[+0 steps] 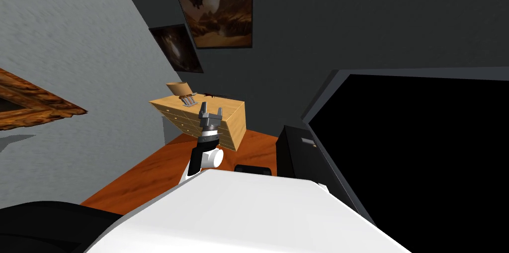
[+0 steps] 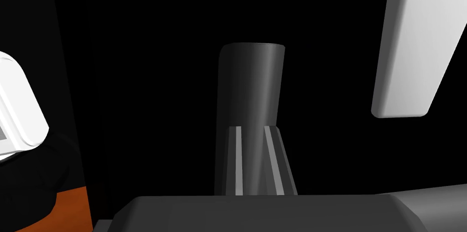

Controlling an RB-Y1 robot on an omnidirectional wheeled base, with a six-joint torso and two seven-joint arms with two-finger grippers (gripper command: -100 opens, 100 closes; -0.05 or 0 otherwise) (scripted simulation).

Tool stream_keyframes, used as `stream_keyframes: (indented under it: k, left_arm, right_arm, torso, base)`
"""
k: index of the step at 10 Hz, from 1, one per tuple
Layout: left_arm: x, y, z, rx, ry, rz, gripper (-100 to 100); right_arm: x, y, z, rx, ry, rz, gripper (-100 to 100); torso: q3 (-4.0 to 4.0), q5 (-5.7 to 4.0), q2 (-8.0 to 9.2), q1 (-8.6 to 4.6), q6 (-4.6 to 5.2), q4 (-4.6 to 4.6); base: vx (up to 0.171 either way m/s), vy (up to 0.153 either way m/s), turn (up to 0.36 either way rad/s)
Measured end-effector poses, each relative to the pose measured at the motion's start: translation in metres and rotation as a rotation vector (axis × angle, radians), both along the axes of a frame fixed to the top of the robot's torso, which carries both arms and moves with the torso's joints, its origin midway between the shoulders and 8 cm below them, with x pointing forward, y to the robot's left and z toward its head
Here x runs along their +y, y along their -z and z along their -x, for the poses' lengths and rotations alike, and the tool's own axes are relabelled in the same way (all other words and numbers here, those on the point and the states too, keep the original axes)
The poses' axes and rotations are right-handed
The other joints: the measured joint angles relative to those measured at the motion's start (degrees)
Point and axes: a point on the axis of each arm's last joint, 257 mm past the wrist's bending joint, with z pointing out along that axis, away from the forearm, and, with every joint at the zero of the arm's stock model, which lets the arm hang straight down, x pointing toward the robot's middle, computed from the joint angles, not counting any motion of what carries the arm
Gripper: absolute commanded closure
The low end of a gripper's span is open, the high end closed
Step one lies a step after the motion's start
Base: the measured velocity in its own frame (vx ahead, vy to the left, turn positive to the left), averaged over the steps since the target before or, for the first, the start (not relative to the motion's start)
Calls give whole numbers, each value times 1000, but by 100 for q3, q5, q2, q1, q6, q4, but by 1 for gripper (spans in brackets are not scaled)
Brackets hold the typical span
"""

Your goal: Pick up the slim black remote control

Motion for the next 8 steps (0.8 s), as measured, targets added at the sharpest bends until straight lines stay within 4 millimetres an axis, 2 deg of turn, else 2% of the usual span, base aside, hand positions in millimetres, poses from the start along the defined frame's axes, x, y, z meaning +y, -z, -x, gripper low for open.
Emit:
stream_keyframes:
  k: [1, 2, 3, 7, 8]
  left_arm:
    - [0, 0, 0, 0, 0, 0, 0]
    - [0, 0, 0, 0, 0, 0, 0]
    - [0, 0, 0, 0, 0, 0, 0]
    - [0, 0, 0, 0, 0, 0, 0]
    - [0, 0, 0, 0, 0, 0, 0]
  right_arm:
    - [0, 0, 0, 0, 0, 0, 100]
    - [0, 0, 0, 0, 0, 0, 0]
    - [0, 0, 0, 0, 0, 0, 100]
    - [-10, -17, 10, 3, -1, 4, 100]
    - [-10, -17, 10, 4, -1, 3, 0]
  torso:
    - [0, 0, 0, -3, 0, 0]
    - [0, 0, 0, -4, 0, 0]
    - [0, 0, 0, -4, 0, 0]
    - [-2, 6, -3, 16, 0, -1]
    - [-2, 3, -3, 7, -1, 0]
  base:
    - [0, 0, 0]
    - [0, 0, 0]
    - [12, 21, 6]
    - [9, 37, 0]
    - [0, 0, 0]
